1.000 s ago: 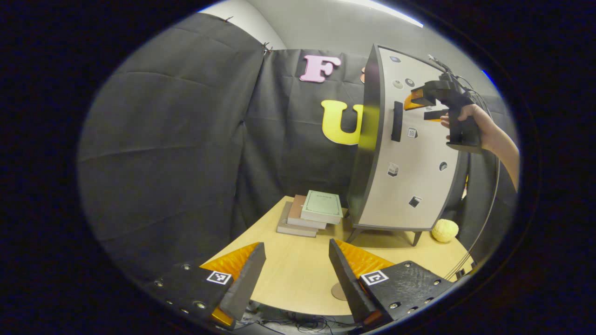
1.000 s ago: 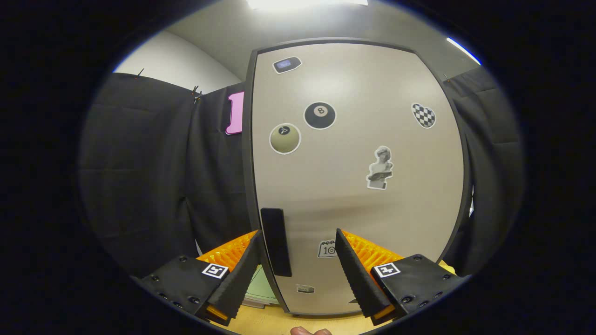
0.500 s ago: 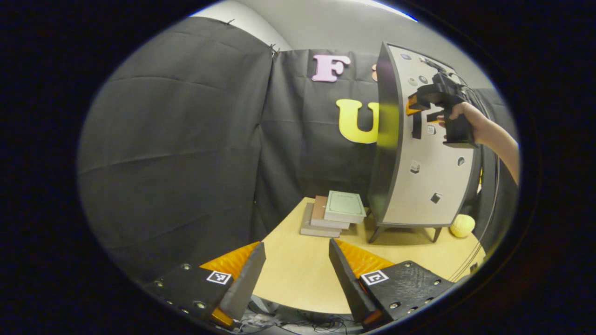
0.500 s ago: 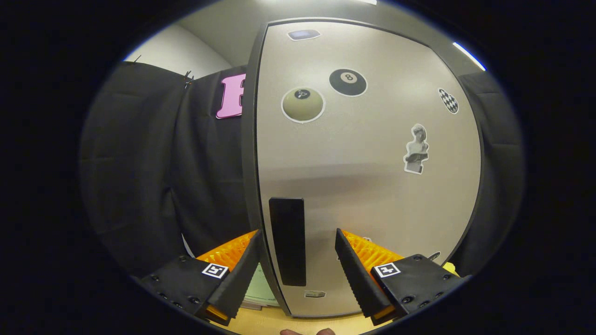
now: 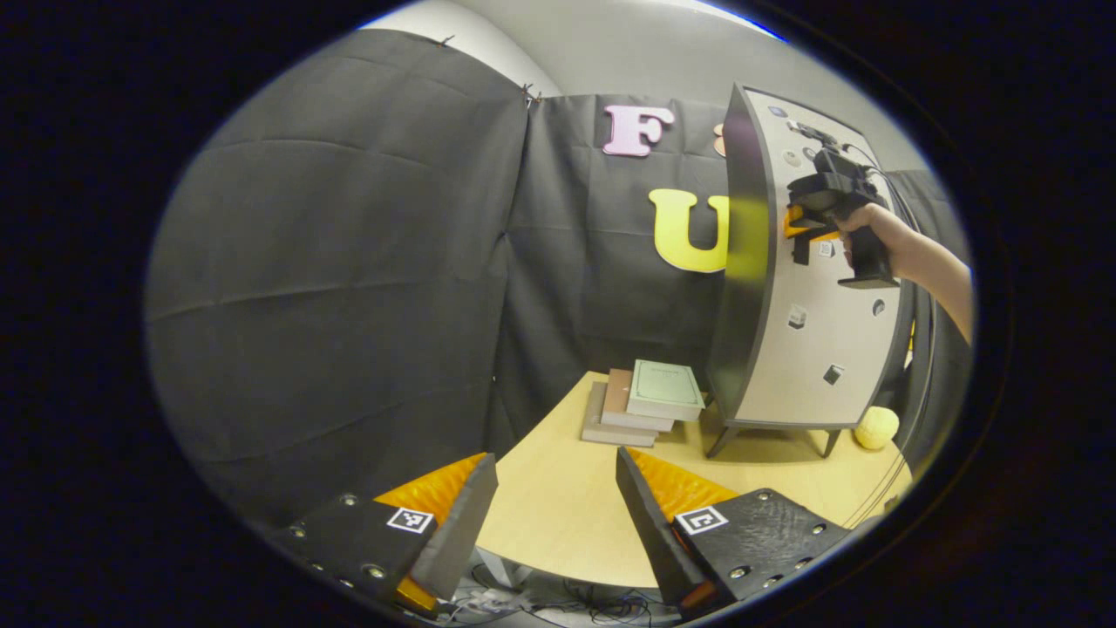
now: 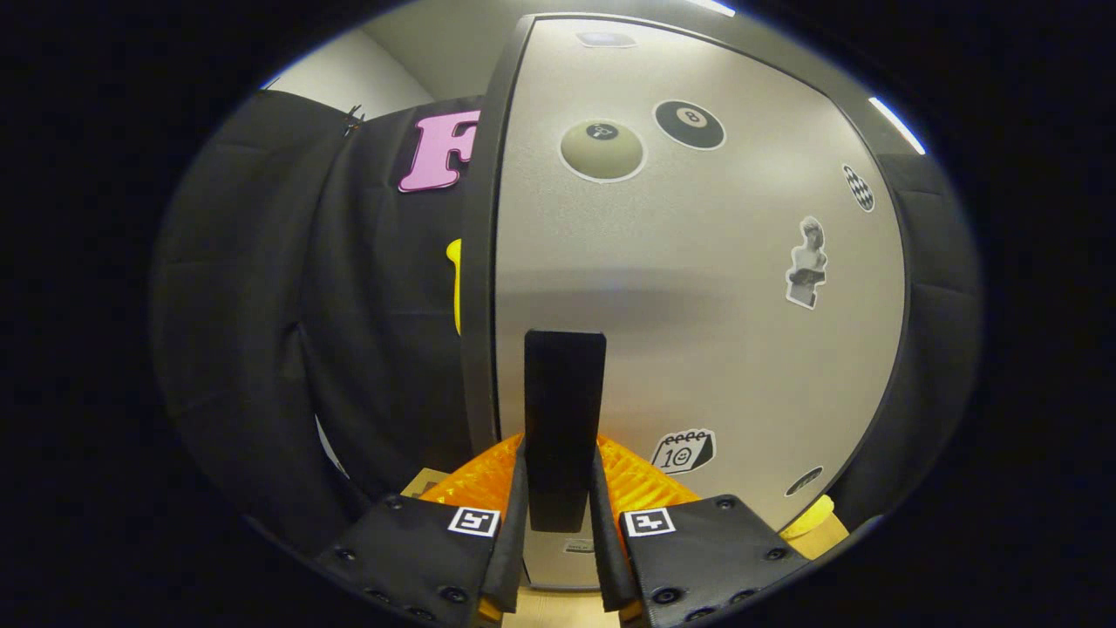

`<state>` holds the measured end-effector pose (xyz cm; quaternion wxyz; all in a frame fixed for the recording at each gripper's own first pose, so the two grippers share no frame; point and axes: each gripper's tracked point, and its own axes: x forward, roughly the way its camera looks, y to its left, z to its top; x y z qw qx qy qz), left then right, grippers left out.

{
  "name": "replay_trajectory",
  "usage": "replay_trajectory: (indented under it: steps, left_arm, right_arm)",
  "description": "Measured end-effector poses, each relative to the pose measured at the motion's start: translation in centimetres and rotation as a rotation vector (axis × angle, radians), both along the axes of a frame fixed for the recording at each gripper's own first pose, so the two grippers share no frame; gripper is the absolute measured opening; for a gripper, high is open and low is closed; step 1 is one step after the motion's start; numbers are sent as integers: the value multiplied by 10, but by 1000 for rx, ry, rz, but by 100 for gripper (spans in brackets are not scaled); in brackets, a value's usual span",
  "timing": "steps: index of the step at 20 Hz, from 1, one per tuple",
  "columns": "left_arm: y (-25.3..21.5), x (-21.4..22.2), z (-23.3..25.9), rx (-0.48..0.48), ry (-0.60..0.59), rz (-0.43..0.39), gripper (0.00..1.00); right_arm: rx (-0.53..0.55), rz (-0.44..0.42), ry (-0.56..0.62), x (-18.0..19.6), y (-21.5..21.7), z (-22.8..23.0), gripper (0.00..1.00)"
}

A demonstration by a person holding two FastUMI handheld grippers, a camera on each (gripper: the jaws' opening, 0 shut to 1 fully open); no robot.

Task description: Open the cabinet door with the right hand, grasp the bottle in the cabinet with the left hand and place it on the coaster, then close the cabinet door with the right hand.

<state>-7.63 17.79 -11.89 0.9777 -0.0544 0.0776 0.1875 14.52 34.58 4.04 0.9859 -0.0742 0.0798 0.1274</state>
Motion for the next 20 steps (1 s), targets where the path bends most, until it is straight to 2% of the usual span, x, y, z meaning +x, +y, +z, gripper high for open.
replay_trajectory:
  steps: [1, 2, 6, 7, 8, 9, 10, 11, 14, 20]
  left_arm:
    - [-1, -2, -1, 1, 0, 2, 85]
    - [-3, -4, -1, 2, -1, 2, 85]
    - [-7, -14, -2, 9, 1, 10, 82]
    - [-9, -16, -2, 9, 1, 8, 82]
    - [-11, -18, -1, 11, 2, 8, 82]
    - [-13, -20, -1, 16, 1, 8, 82]
    - [-15, -22, 2, 22, -2, 8, 85]
    - [-18, -23, 3, 27, -6, 6, 82]
    - [-28, -26, 4, 29, -11, -6, 85]
    - [-58, -27, 17, 40, -26, -55, 83]
  right_arm:
    - [7, -3, 8, 1, -1, -1, 38]
    - [22, 2, 21, -1, -1, 0, 31]
    - [-6, 44, 26, 0, -1, 0, 33]
    - [-10, 56, 25, -1, 0, -1, 27]
    - [9, 65, 34, -2, -1, -2, 27]
    - [25, 78, 48, -3, -1, -2, 21]
    - [33, 93, 54, -5, -2, 0, 21]
    - [27, 106, 62, -5, -1, -3, 16]
    - [29, 124, 65, -13, -3, -2, 16]
    - [28, 206, 74, -37, -8, 2, 15]
